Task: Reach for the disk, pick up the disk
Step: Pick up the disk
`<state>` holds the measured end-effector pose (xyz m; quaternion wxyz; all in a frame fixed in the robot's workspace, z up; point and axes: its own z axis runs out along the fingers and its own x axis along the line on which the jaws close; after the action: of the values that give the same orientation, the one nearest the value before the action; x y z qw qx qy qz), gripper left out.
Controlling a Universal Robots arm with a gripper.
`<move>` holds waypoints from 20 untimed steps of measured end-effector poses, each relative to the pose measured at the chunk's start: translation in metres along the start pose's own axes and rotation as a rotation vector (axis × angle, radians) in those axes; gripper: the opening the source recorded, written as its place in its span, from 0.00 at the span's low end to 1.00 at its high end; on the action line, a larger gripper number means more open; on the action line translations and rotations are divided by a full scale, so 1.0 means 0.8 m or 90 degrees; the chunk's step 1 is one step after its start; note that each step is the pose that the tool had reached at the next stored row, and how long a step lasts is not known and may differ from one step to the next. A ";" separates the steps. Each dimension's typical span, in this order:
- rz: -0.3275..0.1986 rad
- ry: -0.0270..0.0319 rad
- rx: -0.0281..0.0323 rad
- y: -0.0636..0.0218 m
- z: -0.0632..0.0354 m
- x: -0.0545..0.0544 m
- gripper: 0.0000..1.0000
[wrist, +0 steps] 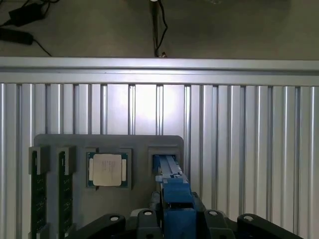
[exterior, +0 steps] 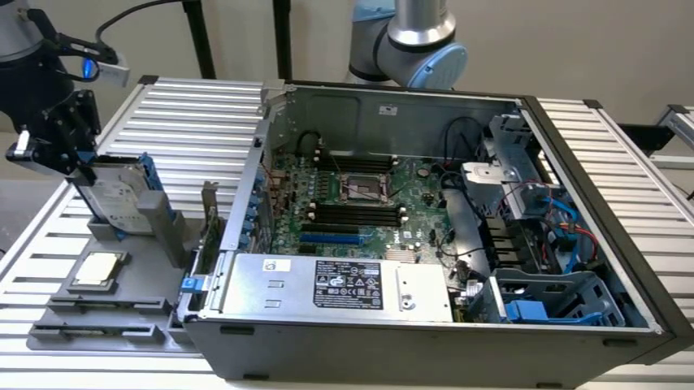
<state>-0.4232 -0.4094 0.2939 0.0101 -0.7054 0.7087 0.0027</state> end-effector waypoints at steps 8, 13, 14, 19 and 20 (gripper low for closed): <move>0.000 0.0000 0.0000 0.000 0.000 0.002 0.33; 0.000 0.0000 0.0000 0.000 0.000 0.007 0.33; 0.000 -0.0001 0.0001 0.000 0.000 0.008 0.33; 0.000 -0.0007 0.0000 0.000 0.000 0.009 0.33; 0.000 -0.0007 0.0000 0.000 0.000 0.010 0.33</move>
<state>-0.4230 -0.4170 0.2939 0.0105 -0.7054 0.7087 0.0031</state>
